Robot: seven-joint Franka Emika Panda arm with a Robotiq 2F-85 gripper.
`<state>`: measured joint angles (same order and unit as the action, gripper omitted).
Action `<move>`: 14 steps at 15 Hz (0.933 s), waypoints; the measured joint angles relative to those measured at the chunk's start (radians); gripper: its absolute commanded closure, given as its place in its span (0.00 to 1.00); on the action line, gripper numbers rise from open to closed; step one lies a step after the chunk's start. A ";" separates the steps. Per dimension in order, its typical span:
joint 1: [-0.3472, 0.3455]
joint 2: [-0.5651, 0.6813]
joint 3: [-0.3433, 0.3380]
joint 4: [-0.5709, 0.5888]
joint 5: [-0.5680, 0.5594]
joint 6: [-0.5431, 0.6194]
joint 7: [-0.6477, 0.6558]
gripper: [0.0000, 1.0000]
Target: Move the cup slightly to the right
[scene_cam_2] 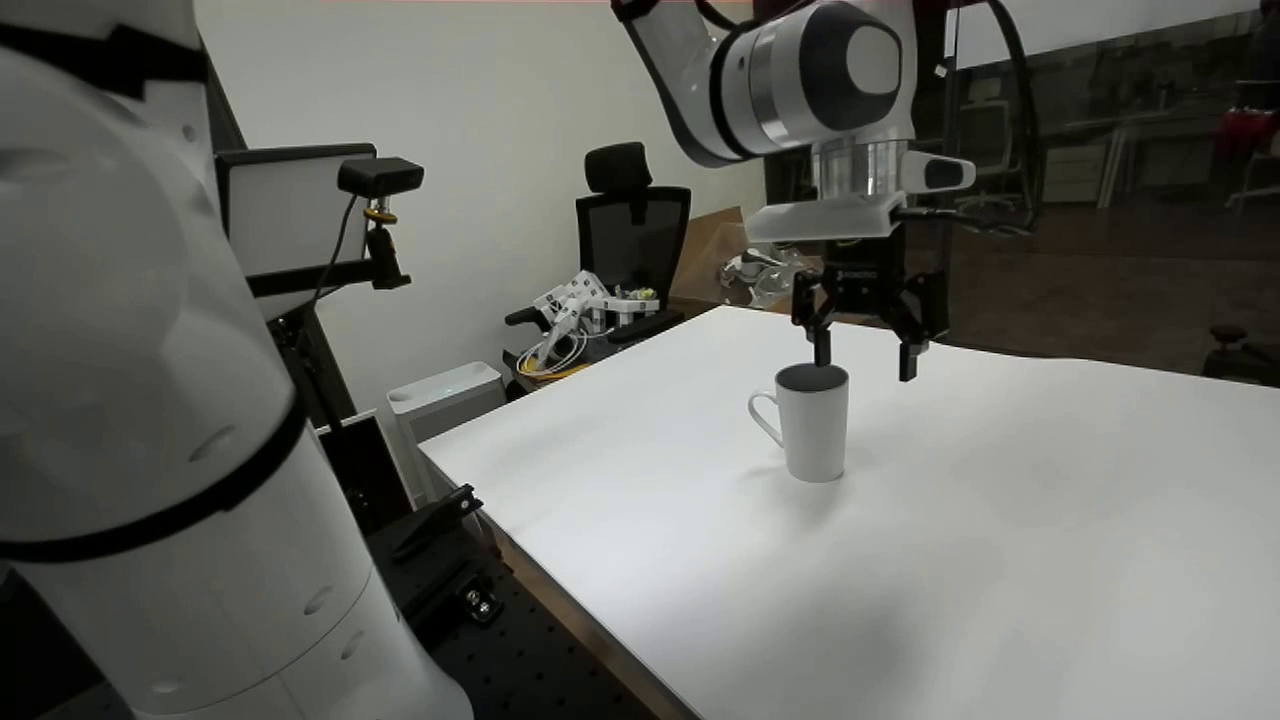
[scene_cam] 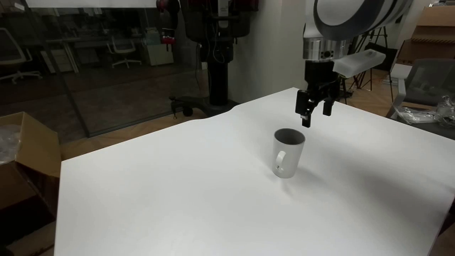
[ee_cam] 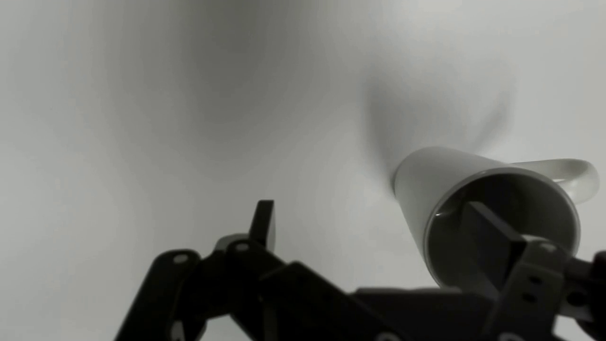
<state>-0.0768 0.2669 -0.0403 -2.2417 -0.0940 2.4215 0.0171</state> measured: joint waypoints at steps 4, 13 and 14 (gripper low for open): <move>0.030 0.052 0.002 0.019 -0.014 0.018 0.000 0.00; 0.051 0.175 0.001 0.117 -0.046 0.016 -0.008 0.45; 0.051 0.183 0.001 0.127 -0.046 0.016 -0.011 0.53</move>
<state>-0.0257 0.4501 -0.0389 -2.1148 -0.1401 2.4375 0.0066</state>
